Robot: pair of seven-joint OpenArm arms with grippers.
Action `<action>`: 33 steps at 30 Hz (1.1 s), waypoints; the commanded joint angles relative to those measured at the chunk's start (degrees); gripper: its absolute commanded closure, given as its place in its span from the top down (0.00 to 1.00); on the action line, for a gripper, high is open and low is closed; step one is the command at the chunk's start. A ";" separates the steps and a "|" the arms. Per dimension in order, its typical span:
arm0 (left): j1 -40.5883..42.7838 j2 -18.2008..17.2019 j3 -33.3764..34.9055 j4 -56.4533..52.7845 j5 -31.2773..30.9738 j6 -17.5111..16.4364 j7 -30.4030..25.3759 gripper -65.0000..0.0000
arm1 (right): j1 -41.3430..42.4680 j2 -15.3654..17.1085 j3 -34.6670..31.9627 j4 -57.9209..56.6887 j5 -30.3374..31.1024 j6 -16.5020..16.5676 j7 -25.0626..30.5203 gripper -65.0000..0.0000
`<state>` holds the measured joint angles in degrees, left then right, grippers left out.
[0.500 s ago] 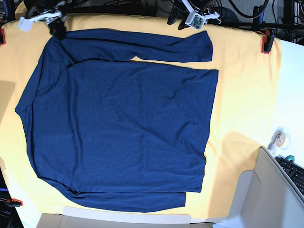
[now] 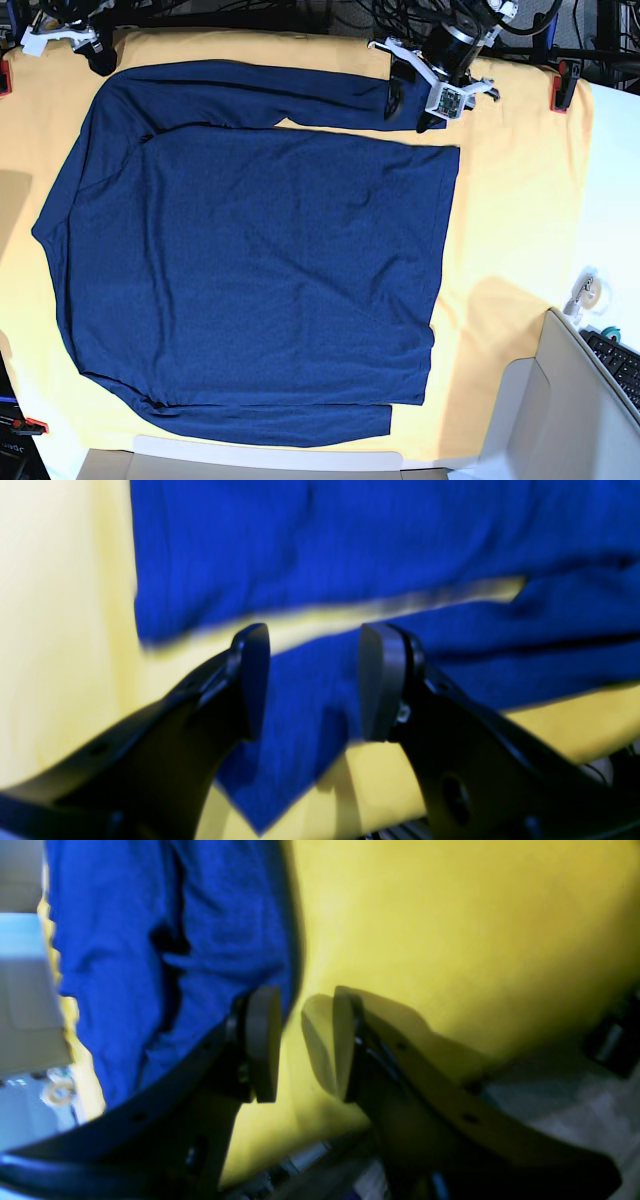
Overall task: Fold the T-shirt properly
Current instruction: 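Move both grippers to the shirt's shoulder edge and grasp it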
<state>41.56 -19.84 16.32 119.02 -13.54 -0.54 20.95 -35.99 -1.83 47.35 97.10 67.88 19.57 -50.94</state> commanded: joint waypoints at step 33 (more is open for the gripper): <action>-5.12 -0.60 -31.74 -0.56 -53.58 -1.27 32.46 0.44 | 4.03 -0.24 -5.29 -0.35 -2.34 -0.19 -0.53 0.00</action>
<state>36.25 -19.84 -14.96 117.86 -66.43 -2.09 54.57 -31.57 -2.24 42.09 96.05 66.11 19.16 -51.00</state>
